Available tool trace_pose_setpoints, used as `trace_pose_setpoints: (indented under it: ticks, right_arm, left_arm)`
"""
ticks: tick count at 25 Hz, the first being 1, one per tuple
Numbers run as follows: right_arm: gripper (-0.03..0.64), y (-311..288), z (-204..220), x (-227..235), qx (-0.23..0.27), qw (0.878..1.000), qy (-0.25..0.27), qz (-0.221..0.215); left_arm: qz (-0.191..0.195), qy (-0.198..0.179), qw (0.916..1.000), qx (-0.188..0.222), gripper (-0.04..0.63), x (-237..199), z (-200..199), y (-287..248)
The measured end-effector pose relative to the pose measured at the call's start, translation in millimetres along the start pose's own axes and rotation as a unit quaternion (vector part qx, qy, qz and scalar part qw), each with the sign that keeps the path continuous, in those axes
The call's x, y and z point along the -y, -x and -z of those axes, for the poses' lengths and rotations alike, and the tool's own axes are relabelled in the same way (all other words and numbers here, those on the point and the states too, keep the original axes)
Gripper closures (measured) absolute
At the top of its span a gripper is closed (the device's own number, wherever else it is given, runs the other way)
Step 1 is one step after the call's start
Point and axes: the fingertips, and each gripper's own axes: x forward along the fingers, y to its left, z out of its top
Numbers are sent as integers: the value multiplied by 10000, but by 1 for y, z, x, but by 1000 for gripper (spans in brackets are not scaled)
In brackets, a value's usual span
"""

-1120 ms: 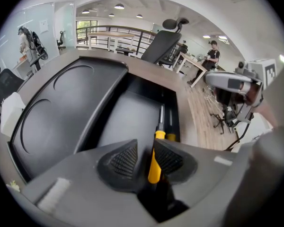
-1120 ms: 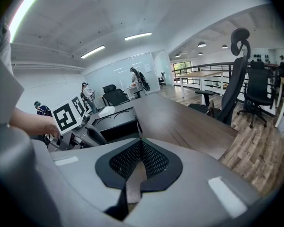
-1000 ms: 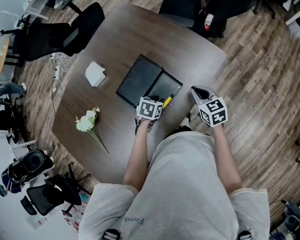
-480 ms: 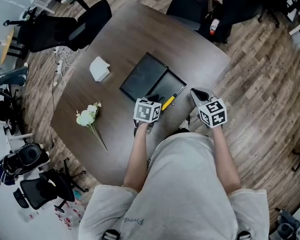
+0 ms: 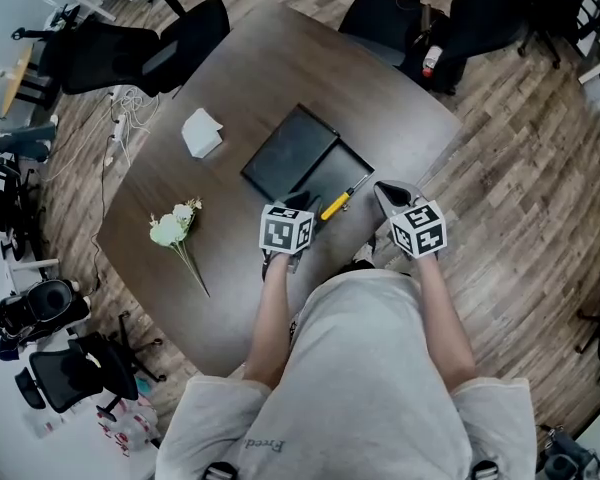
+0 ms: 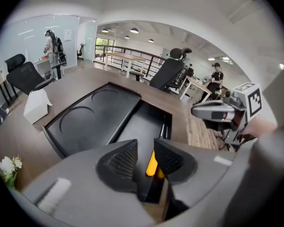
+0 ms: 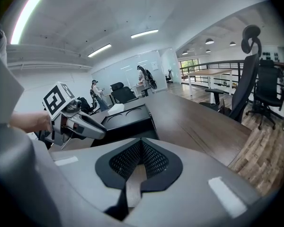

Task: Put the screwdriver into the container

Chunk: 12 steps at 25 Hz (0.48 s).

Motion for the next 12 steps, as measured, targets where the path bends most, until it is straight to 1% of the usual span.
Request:
trace_pose_setpoints:
  ticks: [12]
  right_arm:
    - [615, -6, 18, -24, -292, 9995, 93, -41]
  left_arm:
    - [-148, 296, 9984, 450, 430, -11, 17, 25]
